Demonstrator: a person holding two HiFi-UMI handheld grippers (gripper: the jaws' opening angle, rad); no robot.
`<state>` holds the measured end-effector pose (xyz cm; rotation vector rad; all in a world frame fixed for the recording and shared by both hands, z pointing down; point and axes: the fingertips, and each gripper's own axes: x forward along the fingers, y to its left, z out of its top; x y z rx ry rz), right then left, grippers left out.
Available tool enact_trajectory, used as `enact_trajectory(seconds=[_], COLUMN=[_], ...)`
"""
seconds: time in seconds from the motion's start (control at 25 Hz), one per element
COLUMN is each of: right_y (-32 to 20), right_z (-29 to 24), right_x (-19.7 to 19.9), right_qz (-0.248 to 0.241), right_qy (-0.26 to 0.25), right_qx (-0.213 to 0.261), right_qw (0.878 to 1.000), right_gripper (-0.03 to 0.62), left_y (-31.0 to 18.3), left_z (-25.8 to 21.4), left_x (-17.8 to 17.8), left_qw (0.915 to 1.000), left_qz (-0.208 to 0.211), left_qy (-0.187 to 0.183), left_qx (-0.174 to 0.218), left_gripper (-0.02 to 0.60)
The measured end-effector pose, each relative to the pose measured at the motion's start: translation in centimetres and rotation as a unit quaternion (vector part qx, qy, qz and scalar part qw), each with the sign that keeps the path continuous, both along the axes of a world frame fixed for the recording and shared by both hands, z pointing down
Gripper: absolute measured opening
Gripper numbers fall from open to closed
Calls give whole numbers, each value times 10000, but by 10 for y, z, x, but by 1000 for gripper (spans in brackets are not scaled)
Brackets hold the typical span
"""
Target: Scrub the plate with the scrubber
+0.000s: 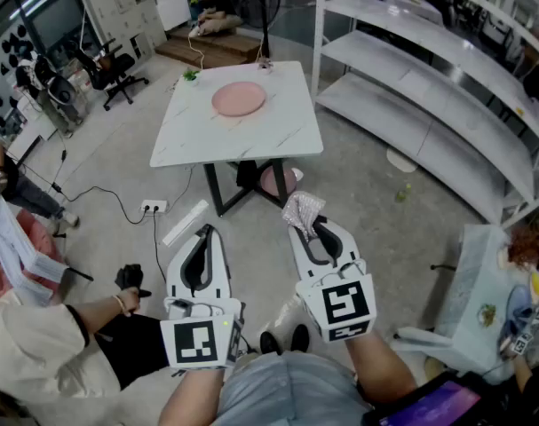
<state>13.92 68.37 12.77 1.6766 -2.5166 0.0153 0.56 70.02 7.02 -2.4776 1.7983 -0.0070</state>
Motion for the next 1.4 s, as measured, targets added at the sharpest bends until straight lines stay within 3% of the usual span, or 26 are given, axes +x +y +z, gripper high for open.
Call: enact_trajectory(seconds=[0.24,0.6,0.88,1.08,1.4], right_y=[-5,-15,-45,-81,-182], right_z=[1,3,17,26,44], right_x=[11,39,38,28,0], right_qz=[-43,-117,-219,-276,-117], right_qy=[106,-48,-30,21,60], right_qx=[23,51,-89,-155,-374], right_qw=[9999,9999,9997,9995,9992], right_gripper=[106,114,115,115,115], left_y=[-3,-11,-36,-73,-179], left_z=[8,13,23,34,63], left_x=[12,35,30,10,-25], left_qw=[9999,10000,9995,9985,9981], left_qz=[92,-87,-259,-456,-290], left_qy=[51,26,19,33,183], left_qx=[-41,-35,-154,-304,-509], left_gripper=[6,6,6,6,6])
